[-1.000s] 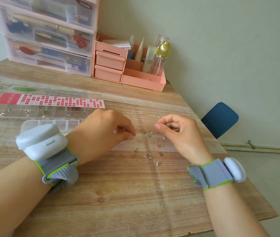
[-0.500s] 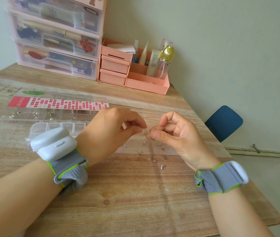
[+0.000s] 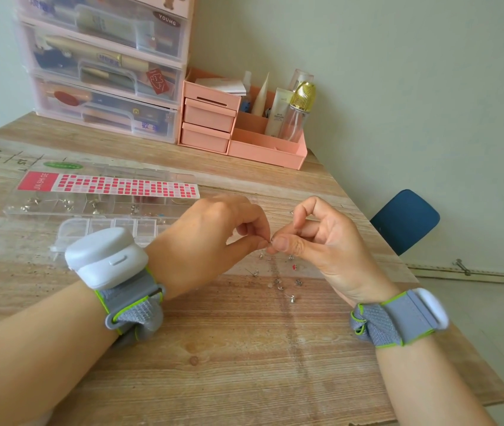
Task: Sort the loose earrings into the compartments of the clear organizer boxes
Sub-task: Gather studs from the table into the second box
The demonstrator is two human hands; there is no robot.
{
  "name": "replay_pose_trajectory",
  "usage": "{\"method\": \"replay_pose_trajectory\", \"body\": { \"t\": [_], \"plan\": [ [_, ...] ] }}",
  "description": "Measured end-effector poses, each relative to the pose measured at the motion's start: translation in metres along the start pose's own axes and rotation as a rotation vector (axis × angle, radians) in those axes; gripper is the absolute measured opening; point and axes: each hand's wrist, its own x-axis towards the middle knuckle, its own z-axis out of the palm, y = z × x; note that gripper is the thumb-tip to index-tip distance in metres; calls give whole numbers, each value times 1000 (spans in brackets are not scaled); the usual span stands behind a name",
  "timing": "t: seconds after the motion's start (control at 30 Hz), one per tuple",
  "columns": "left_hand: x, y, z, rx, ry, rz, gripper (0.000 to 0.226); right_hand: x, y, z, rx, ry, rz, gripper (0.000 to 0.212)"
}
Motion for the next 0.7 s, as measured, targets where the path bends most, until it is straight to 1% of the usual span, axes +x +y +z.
{"method": "replay_pose_trajectory", "body": {
  "t": [0.23,0.37,0.47,0.6,0.7],
  "plan": [
    [-1,0,0,23,-46,17,4,-1,-1,0,-19,-11,0,35],
    [-1,0,0,24,-22,22,4,0,-1,0,-39,-10,4,39],
    [-1,1,-1,21,-9,22,4,-1,-1,0,-55,-12,13,46],
    [-1,2,-2,8,-12,10,4,-1,0,1,-35,-28,7,39],
    [-1,2,-2,6,-20,18,3,-1,0,1,-41,-31,1,39]
  ]
}}
